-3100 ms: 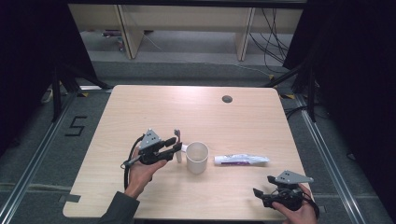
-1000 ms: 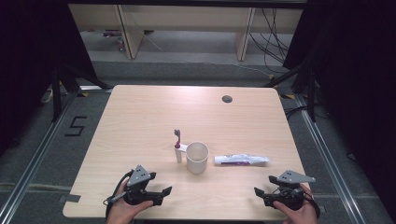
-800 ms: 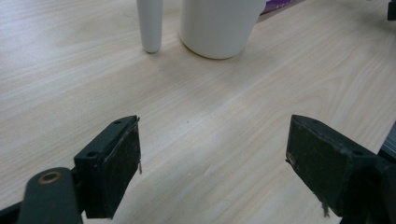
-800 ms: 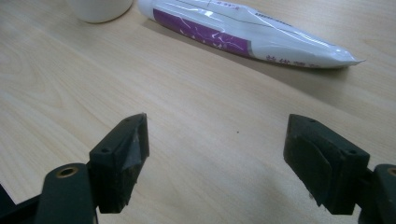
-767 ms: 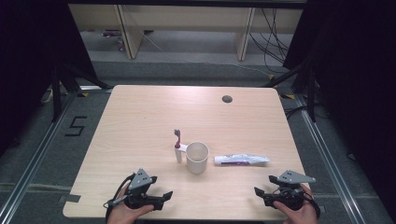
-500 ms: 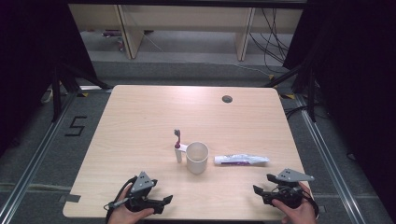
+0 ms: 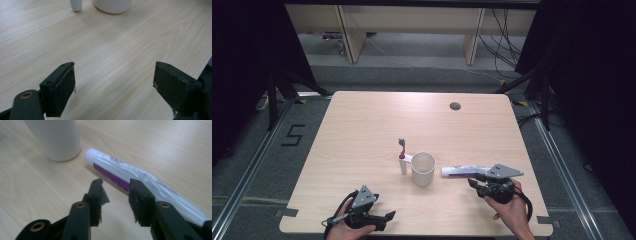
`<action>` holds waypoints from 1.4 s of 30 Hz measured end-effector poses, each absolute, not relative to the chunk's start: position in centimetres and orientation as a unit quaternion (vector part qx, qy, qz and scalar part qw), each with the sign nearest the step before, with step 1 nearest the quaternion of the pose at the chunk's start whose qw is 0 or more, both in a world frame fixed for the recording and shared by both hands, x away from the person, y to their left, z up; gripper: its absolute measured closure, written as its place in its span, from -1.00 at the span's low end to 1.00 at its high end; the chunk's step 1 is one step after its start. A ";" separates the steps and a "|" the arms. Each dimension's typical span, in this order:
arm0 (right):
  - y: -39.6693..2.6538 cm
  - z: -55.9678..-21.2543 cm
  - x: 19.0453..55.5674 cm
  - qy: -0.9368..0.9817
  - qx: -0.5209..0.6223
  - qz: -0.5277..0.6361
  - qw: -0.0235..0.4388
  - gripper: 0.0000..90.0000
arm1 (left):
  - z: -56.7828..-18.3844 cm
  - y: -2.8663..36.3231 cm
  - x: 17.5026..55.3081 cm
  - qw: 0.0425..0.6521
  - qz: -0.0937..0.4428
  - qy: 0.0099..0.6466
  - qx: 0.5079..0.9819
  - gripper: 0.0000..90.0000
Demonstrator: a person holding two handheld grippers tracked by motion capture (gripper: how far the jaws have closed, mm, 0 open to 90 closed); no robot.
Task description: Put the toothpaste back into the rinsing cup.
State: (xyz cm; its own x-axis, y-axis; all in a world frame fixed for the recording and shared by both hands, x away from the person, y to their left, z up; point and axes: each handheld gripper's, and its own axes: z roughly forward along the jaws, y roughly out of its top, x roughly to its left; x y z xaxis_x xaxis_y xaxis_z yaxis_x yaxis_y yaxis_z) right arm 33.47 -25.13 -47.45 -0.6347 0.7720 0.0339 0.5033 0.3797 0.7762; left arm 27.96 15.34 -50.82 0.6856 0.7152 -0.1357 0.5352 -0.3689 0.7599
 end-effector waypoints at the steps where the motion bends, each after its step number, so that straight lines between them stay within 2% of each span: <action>1: -24.8 -47.4 33.7 0.814 0.393 0.393 0.169 0.53 | -50.8 15.3 28.0 0.412 0.107 0.380 0.821 -0.61; 7: -22.6 -47.5 35.8 0.817 0.384 0.398 0.164 0.80 | -50.9 15.2 27.9 0.410 0.106 0.377 0.824 -0.61; 11: -21.5 -47.8 37.2 0.823 0.372 0.393 0.172 0.89 | -50.9 15.3 27.9 0.410 0.108 0.380 0.822 -0.61; 12: -21.2 -47.8 37.2 0.821 0.385 0.391 0.160 0.91 | -50.9 15.4 28.0 0.410 0.109 0.380 0.822 -0.61; 27: -18.0 -49.1 40.1 0.831 0.374 0.382 0.153 0.91 | -51.0 15.3 28.0 0.409 0.108 0.383 0.821 -0.61; 42: -17.7 -48.9 38.6 0.843 0.357 0.381 0.128 0.91 | -51.1 15.2 28.0 0.407 0.104 0.381 0.824 -0.61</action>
State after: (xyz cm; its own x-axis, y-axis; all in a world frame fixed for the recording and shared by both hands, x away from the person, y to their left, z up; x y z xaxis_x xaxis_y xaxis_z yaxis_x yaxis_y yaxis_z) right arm 38.65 -17.73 -48.93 -0.7129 0.6991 0.0557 0.5034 0.4548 0.7347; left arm 27.96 15.19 -51.05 0.6883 0.7121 -0.1384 0.5430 -0.3792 0.7492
